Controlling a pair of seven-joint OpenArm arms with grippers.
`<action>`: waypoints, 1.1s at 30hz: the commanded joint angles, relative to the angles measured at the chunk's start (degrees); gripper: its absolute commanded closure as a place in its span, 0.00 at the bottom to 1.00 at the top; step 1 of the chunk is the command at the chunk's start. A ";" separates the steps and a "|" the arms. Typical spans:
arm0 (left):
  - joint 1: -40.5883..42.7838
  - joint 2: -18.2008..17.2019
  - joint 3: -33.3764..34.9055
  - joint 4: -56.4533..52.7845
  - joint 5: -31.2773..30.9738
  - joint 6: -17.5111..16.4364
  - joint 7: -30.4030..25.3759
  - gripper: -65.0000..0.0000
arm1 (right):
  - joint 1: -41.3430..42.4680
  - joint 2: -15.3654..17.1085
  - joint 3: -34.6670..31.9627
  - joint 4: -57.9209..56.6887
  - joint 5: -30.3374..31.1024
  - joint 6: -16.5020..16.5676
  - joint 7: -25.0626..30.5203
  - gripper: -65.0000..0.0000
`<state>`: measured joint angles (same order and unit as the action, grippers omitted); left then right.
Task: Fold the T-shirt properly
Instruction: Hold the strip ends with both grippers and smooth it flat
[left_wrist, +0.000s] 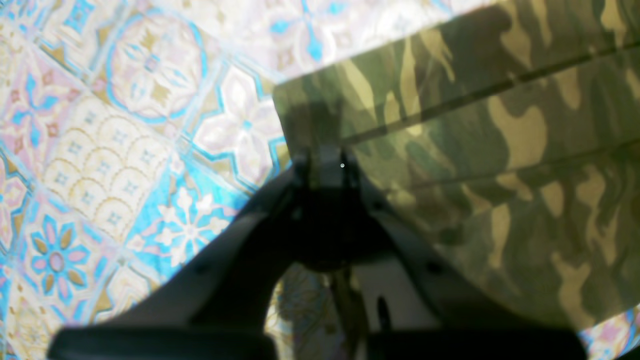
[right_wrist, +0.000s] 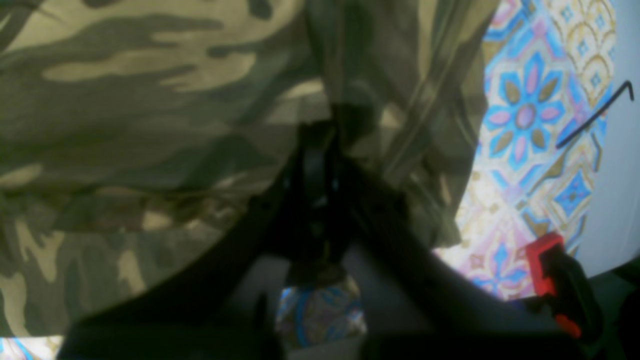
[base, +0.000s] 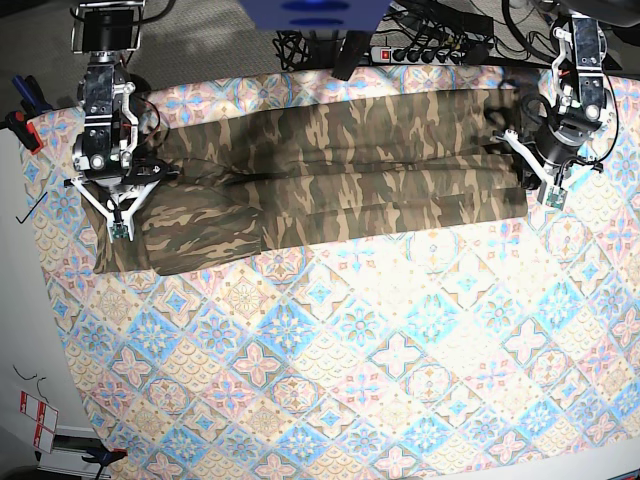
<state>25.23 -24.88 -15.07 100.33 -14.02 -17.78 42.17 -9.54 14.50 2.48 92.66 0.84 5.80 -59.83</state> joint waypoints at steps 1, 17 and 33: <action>-0.13 -1.27 -0.53 0.54 0.09 0.68 -1.16 1.00 | 0.71 0.93 0.38 0.83 -0.36 -0.13 0.54 0.99; 1.18 -2.24 2.02 0.54 0.61 0.68 -1.07 1.00 | 0.88 2.07 1.26 -1.63 -0.45 -0.22 2.21 0.99; 2.33 -3.12 6.06 0.54 6.59 0.68 -0.63 1.00 | 0.79 2.07 1.78 -0.93 -0.45 -3.47 1.68 0.69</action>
<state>27.53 -27.14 -8.58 100.09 -7.77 -17.45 42.19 -9.37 15.73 3.70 90.54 0.82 2.28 -58.72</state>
